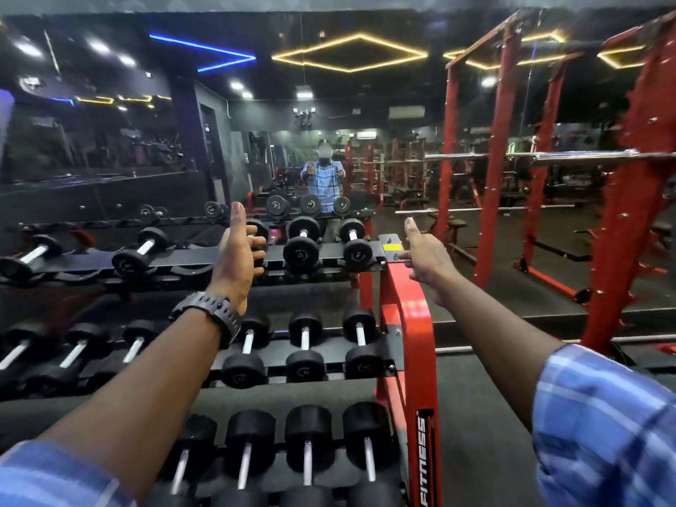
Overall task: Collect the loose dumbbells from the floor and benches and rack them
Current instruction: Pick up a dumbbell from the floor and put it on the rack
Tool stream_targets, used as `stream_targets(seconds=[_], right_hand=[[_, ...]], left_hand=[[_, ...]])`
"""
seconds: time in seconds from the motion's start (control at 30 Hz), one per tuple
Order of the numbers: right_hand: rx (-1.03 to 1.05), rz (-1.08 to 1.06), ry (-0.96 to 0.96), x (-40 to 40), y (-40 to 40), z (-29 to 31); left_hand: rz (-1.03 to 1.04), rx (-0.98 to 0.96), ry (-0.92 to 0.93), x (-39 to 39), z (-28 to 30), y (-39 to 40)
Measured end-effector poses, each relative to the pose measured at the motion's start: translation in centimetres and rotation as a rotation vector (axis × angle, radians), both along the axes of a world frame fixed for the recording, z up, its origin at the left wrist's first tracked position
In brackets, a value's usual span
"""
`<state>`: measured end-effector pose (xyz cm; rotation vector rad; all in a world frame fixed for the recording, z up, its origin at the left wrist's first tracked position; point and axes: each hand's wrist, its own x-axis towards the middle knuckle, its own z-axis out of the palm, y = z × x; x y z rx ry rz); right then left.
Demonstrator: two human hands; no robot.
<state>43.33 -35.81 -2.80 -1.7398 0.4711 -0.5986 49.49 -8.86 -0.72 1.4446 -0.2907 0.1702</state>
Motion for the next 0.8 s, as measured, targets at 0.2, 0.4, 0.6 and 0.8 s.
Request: stream_targets(seconds=[0.2, 0.4, 0.6, 0.8], right_hand=[[-0.029, 0.035, 0.017, 9.1, -6.6, 0.8], [-0.032, 0.048, 0.048, 18.6, -10.7, -1.1], [-0.081, 0.012, 0.095, 29.5, -12.0, -2.4], [-0.08, -0.038, 0.167, 39.2, -13.0, -2.5]], left_hand=[[0.021, 0.008, 0.063, 8.2, 0.2, -8.3], [0.036, 0.029, 0.058, 17.2, -1.0, -12.8], [0.018, 0.038, 0.085, 28.2, -2.9, -15.2], [-0.073, 0.017, 0.127, 37.8, -2.9, -18.5]])
